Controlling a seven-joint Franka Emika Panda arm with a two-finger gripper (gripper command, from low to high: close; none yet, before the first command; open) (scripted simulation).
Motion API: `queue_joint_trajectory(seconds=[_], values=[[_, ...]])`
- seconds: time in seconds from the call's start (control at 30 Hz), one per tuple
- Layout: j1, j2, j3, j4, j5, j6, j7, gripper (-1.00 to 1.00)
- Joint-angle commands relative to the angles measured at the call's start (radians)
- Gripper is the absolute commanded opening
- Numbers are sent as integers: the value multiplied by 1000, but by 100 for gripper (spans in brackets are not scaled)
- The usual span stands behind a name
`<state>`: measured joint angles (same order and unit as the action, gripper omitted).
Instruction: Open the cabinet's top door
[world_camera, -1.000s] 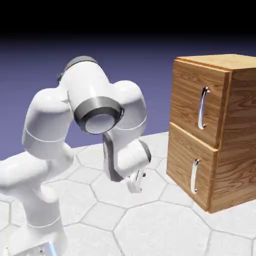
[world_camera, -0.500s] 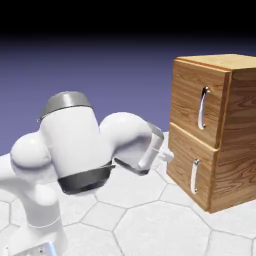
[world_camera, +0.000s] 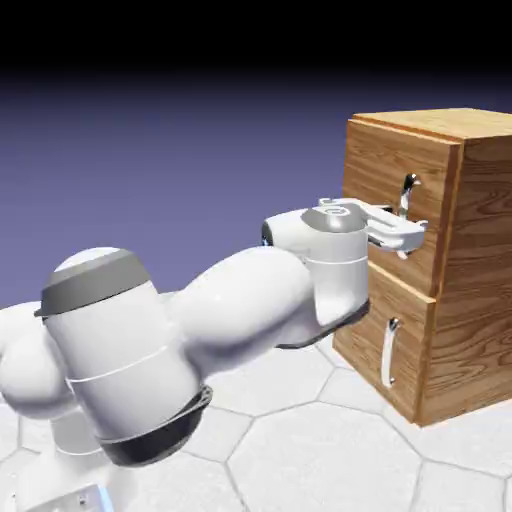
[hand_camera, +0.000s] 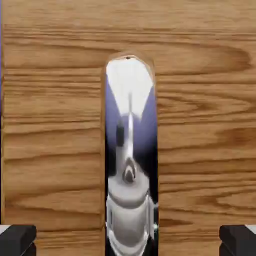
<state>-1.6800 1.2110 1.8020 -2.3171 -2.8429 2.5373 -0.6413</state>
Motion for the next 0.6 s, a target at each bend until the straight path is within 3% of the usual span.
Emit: queue_joint_trajectory(seconds=[0.0,0.3,0.57], values=[[-21,-6,16,-36,11,-43,5,-100],[-145,-51,178,-305,152,-435,49,-100],[-134,-97,331,-447,332,-783,96,-100]])
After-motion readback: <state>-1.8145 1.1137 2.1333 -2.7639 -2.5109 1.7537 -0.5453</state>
